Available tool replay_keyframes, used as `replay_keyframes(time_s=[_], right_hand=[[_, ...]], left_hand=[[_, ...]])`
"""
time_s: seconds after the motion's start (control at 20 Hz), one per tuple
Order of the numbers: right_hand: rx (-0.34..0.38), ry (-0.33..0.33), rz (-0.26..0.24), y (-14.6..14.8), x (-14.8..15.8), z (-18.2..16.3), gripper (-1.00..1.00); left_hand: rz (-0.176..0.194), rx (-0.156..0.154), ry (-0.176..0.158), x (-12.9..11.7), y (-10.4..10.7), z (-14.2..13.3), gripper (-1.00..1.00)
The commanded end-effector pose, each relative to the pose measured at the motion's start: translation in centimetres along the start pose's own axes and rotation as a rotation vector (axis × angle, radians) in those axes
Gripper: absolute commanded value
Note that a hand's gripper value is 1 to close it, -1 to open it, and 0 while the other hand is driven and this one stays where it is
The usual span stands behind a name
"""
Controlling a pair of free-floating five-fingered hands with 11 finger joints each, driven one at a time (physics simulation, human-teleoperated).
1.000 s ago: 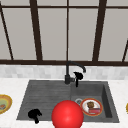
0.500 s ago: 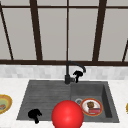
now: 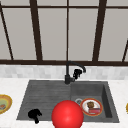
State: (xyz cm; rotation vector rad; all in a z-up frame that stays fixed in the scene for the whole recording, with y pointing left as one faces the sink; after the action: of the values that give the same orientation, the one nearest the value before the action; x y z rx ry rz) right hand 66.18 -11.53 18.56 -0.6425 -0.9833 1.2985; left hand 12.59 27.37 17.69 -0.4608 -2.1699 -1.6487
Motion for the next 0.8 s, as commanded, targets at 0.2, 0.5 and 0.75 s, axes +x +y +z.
replay_keyframes(time_s=[0.2,0.5,0.75], right_hand=[[-0.04,0.052,0.077,-0.9,3.1,0.1,1.0],[-0.058,0.128,0.085,-1.0,5.2,0.4,1.0],[-0.101,0.169,0.138,-1.5,7.1,0.6,1.0]], left_hand=[[0.0,0.0,0.0,0.0,0.0,0.0,0.0],[0.0,0.0,0.0,0.0,0.0,0.0,0.0],[0.0,0.0,0.0,0.0,0.0,0.0,0.0]])
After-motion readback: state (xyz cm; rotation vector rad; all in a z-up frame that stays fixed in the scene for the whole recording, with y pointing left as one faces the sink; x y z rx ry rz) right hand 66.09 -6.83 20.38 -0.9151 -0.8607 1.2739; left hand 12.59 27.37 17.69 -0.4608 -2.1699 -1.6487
